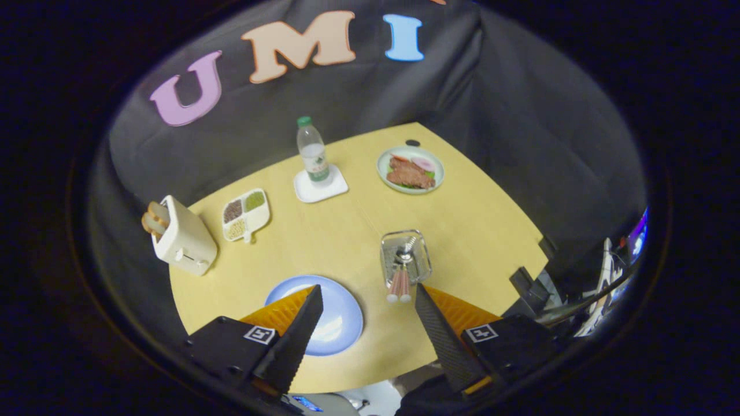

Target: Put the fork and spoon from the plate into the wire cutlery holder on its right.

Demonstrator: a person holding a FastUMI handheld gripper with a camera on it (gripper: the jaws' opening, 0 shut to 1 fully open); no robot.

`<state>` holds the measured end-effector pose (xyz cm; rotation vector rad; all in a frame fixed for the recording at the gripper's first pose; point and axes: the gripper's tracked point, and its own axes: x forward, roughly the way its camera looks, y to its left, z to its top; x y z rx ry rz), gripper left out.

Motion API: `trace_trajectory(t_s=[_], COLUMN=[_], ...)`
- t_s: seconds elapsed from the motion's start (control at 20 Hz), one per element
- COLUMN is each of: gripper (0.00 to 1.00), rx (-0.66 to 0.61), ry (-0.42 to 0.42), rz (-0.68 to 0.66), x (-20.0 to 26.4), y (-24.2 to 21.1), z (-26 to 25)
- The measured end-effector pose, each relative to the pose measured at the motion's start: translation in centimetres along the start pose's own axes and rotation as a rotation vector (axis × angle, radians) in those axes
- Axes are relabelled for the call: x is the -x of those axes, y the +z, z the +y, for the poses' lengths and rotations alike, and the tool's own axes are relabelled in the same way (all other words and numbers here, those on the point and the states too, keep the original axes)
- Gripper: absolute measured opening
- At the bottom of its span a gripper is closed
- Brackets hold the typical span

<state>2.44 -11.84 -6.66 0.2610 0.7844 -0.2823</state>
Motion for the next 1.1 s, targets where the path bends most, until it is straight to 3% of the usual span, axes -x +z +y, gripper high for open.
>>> trace_trajectory(t_s=[0.35,0.65,1.1], gripper=[1.0,1.0,1.0], rx=[0.119,0.226,0.245], ry=[0.208,0.415,0.408], rz=[-0.432,-0.617,-0.639], x=[4.7,10.7,11.5], y=[4.0,4.4,1.6], z=[2.3,3.4,0.6])
